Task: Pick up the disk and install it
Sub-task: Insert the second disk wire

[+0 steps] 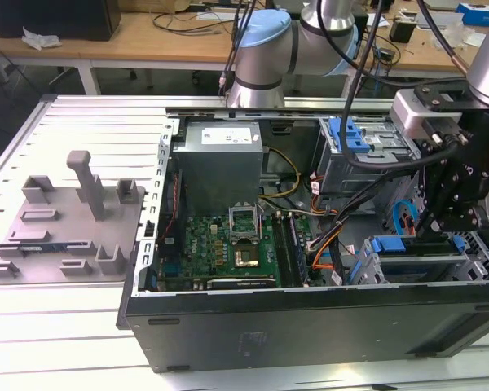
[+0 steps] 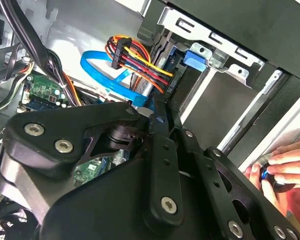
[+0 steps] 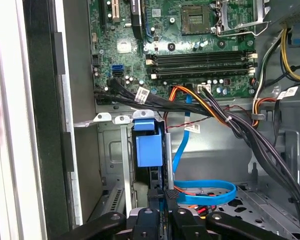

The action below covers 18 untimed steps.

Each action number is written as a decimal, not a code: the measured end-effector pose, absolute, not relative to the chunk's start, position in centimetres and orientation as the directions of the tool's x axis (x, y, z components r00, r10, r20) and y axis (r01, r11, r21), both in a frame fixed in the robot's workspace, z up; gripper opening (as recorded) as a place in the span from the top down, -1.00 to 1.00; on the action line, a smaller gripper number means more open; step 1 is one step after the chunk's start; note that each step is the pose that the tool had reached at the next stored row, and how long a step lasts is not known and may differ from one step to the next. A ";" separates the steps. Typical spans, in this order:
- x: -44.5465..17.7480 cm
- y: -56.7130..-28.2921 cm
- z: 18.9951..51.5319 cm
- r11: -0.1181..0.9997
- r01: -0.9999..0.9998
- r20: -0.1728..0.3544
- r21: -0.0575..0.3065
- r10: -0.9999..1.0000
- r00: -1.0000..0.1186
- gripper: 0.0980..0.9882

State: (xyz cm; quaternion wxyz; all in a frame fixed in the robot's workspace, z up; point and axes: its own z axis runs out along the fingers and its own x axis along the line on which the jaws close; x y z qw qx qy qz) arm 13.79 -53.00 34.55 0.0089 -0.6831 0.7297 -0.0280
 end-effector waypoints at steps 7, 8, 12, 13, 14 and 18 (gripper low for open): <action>13.8 -53.0 34.1 0.065 -0.996 0.025 -0.053 -0.997 -0.066 0.86; 13.8 -53.0 34.0 0.065 -0.996 0.025 -0.053 -0.997 -0.066 0.86; 13.8 -53.0 33.9 0.065 -0.996 0.026 -0.053 -0.997 -0.066 0.86; 13.8 -53.0 33.8 0.065 -0.996 0.026 -0.053 -0.997 -0.066 0.86; 13.8 -53.0 33.8 0.065 -0.996 0.025 -0.053 -0.997 -0.066 0.86; 13.8 -53.0 33.8 0.065 -0.997 0.025 -0.053 -0.998 -0.066 0.83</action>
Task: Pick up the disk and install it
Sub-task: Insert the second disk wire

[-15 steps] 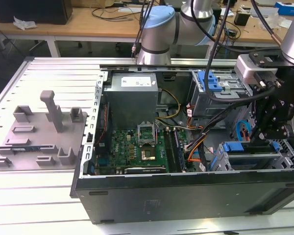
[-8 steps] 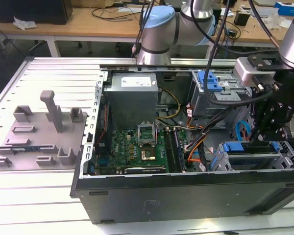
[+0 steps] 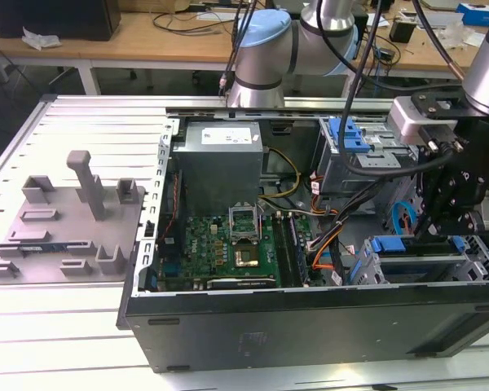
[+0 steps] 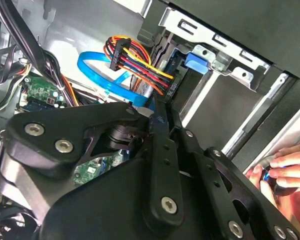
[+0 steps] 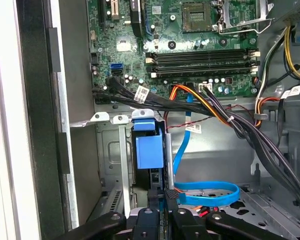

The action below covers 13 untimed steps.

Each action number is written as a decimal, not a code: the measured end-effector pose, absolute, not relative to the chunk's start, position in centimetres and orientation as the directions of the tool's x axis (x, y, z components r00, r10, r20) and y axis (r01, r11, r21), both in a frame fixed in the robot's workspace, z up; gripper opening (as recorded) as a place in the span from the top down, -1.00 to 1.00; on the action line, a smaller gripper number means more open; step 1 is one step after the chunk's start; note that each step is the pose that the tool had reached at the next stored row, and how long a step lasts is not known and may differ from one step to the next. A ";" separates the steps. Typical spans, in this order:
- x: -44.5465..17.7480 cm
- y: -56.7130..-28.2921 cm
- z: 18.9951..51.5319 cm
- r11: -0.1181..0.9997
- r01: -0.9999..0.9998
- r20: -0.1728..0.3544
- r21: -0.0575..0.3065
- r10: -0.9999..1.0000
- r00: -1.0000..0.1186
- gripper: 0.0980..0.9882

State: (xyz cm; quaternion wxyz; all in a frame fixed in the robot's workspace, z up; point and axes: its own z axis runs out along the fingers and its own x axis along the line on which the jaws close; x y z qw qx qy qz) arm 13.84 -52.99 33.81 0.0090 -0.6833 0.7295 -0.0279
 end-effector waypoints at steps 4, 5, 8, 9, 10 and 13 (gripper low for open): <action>13.8 -52.8 35.0 0.064 -0.996 0.034 -0.054 -0.997 -0.066 0.68; 13.8 -52.7 35.6 0.064 -0.997 0.038 -0.054 -0.997 -0.066 0.68; 13.8 -52.3 36.8 0.063 -0.997 0.048 -0.055 -0.997 -0.066 0.68; 13.8 -52.1 37.0 0.063 -0.997 0.052 -0.055 -0.996 -0.066 0.68; 13.8 -51.7 37.5 0.062 -0.997 0.063 -0.056 -0.996 -0.066 0.68; 13.7 -50.9 38.0 0.061 -0.997 0.082 -0.057 -0.994 -0.066 0.68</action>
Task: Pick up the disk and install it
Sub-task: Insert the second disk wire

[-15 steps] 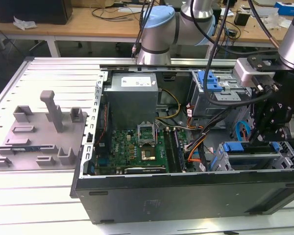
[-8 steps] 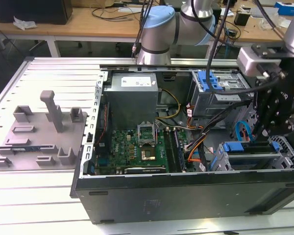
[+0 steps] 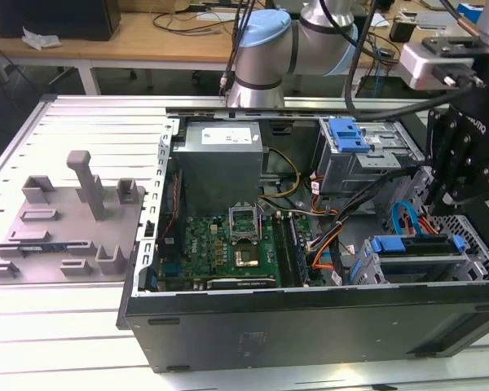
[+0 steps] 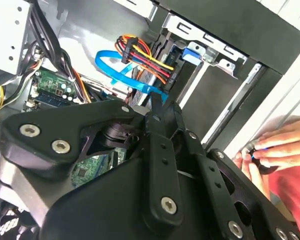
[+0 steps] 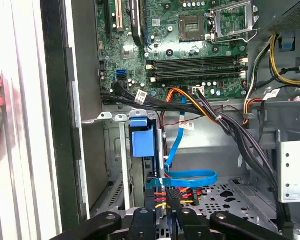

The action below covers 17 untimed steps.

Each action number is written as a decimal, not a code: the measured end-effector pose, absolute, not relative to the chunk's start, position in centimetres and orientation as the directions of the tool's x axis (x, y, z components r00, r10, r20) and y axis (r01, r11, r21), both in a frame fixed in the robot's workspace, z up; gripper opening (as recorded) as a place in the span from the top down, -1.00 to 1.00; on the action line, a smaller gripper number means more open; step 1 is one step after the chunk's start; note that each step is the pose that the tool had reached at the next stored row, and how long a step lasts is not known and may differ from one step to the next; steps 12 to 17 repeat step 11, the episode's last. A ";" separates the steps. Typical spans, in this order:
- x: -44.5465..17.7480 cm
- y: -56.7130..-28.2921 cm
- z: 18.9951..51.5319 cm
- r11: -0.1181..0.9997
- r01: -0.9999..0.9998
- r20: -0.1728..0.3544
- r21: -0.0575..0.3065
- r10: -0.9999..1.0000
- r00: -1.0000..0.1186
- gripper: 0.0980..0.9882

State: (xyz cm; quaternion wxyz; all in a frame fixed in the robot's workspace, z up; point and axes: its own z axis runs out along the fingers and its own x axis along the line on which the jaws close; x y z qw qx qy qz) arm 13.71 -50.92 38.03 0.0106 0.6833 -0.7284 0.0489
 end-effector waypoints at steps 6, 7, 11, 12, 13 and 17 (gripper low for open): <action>13.5 -50.3 38.1 0.060 -0.996 0.098 -0.058 -0.993 -0.066 0.98; 13.5 -50.2 38.2 0.060 -0.996 0.100 -0.058 -0.993 -0.066 0.98; 13.5 -50.2 38.1 0.060 -0.996 0.106 -0.059 -0.992 -0.066 0.98; 13.5 -50.2 38.1 0.060 -0.996 0.106 -0.059 -0.992 -0.066 0.98; 13.5 -50.2 38.1 0.060 -0.996 0.106 -0.059 -0.992 -0.066 0.98; 13.5 -50.2 38.1 0.060 -0.996 0.106 -0.059 -0.992 -0.066 0.98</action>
